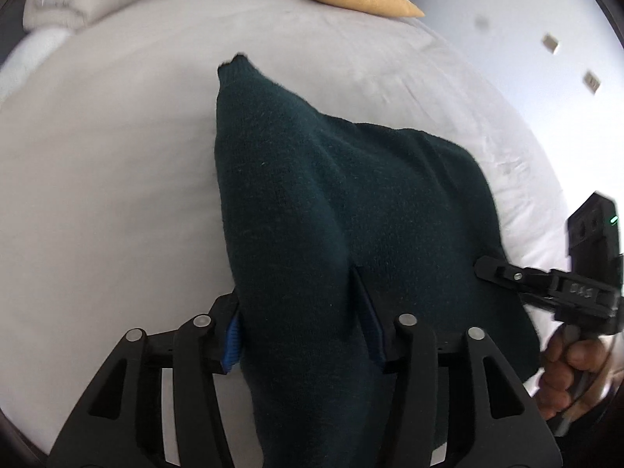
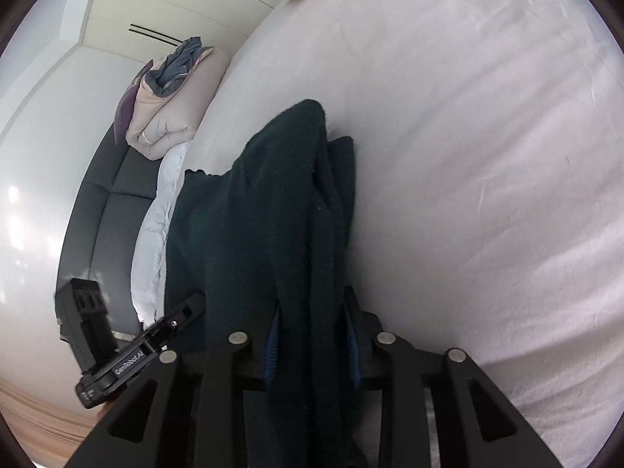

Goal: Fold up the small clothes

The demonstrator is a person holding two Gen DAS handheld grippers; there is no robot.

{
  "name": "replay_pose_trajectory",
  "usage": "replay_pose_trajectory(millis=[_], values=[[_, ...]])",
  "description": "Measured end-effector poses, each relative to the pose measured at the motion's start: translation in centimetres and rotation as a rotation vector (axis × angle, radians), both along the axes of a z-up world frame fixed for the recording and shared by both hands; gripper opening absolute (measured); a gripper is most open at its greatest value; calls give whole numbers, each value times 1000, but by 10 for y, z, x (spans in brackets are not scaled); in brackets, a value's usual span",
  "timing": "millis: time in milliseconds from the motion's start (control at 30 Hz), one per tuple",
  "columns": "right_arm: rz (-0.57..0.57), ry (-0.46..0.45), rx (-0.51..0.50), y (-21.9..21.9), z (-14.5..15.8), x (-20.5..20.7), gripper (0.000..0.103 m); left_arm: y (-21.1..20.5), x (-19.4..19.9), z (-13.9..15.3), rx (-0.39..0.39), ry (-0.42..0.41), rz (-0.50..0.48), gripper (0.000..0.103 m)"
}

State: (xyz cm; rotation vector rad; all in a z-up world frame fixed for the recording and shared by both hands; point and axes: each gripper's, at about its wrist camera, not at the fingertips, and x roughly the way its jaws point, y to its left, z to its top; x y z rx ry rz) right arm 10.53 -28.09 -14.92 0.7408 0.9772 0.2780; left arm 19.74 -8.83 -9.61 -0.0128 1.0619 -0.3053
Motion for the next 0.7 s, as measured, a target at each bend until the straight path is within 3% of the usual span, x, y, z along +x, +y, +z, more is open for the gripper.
replay_pose_trajectory(millis=[267,400,533,600,700], values=[[-47,-28,-75,5,38,-5,44,2,-26,10,9,-27,38,53],[-86,-103,-147,-1,64,-31,56,3,-44,22,17,-92,61,53],[-94,-203,-267,16,102,-56,66,10,-72,54,40,-208,63,54],[-98,-261,-351,32,122,-69,73,7,-92,76,73,-319,73,60],[-124,-374,-457,49,147,-98,89,10,-121,110,101,-499,110,89]])
